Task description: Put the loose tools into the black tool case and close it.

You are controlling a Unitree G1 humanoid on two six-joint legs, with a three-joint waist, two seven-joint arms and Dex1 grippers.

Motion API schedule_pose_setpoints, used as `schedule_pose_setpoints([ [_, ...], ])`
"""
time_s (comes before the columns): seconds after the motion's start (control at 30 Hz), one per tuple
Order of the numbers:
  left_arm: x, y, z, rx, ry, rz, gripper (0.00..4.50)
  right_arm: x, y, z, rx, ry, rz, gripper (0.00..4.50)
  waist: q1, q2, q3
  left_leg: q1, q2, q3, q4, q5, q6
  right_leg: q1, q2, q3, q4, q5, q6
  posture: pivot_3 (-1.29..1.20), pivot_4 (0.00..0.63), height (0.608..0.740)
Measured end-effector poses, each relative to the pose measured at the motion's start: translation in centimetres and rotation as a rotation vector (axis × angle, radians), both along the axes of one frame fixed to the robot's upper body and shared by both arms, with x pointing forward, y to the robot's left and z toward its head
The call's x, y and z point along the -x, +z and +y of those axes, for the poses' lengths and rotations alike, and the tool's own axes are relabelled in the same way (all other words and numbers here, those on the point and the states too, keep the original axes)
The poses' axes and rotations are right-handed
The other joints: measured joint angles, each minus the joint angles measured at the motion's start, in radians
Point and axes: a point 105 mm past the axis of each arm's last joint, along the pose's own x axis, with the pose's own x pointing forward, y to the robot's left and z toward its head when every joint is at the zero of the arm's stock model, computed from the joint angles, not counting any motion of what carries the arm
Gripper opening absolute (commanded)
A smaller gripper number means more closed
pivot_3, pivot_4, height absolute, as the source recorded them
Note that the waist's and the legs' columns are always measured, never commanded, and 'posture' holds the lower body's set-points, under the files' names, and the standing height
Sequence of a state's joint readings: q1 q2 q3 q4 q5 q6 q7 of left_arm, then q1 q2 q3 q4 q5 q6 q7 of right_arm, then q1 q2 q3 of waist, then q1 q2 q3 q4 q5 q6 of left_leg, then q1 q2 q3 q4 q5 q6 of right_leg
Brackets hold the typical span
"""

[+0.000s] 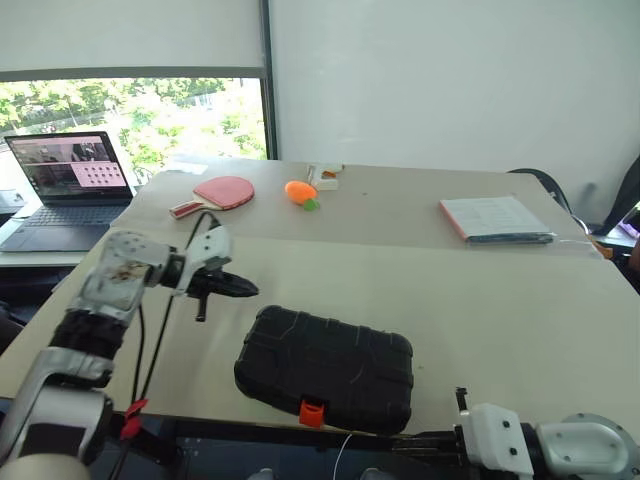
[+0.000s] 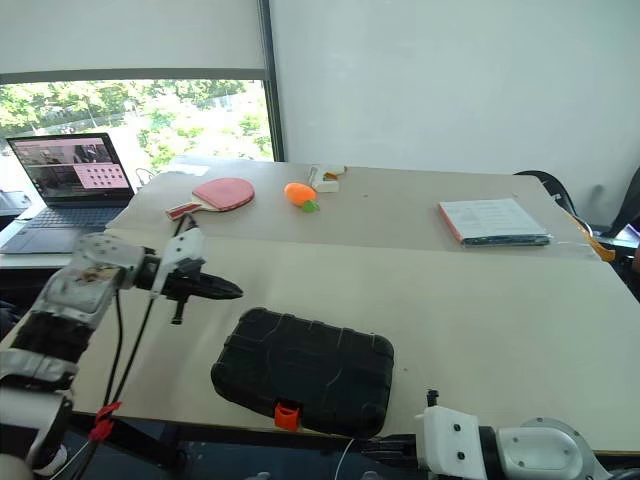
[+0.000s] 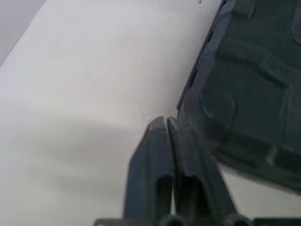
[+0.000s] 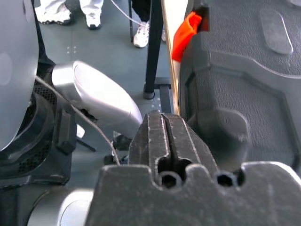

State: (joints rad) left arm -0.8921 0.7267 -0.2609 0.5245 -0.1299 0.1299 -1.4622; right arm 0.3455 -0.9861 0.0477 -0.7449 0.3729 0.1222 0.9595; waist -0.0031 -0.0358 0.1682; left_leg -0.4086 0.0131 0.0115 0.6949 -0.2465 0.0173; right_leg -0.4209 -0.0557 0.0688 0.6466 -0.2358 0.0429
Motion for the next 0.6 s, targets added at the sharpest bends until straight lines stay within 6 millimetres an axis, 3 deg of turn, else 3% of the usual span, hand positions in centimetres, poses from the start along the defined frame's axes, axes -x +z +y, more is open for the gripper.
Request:
schedule_pose_setpoints([
  [0.17, -0.3, -2.2, -1.7, -0.034, -0.06, 0.033, 0.07, -1.3, -1.1, 0.4, 0.019, -0.023, -0.004, 0.0, -0.01, 0.0, 0.0, -0.001, 0.0, 0.0, 0.0, 0.0, 0.0, -0.001, 0.0, 0.0, 0.0, 0.0, 0.0, 0.0, 0.15, 0.74],
  [0.33, -0.4, -2.2, -2.0, -0.053, -0.084, 0.021, 0.07, -2.2, -2.4, 0.7, 0.038, -0.033, 0.017, 0.0, -0.012, -0.001, 0.0, 0.0, 0.0, -0.001, 0.001, 0.0, 0.001, 0.0, 0.0, 0.0, 0.0, 0.0, 0.0, 0.0, 0.15, 0.74],
  [0.47, 0.9, -2.2, -3.0, -0.048, -0.16, 0.038, 0.07, -5.0, -2.2, -0.1, 0.05, -0.111, -0.034, 0.0, -0.018, 0.0, 0.0, 0.002, 0.0, 0.0, 0.002, 0.0, 0.001, 0.001, 0.0, 0.002, 0.001, 0.001, 0.001, 0.0, 0.15, 0.74],
  [0.6, 2.9, -3.7, -1.9, -0.075, -0.179, 0.11, 0.07, -8.0, -1.6, -2.1, 0.058, -0.251, -0.078, 0.0, -0.024, 0.0, 0.0, 0.001, 0.001, -0.001, 0.0, 0.0, 0.001, 0.0, 0.001, 0.001, 0.002, 0.001, 0.0, 0.0, 0.15, 0.74],
])
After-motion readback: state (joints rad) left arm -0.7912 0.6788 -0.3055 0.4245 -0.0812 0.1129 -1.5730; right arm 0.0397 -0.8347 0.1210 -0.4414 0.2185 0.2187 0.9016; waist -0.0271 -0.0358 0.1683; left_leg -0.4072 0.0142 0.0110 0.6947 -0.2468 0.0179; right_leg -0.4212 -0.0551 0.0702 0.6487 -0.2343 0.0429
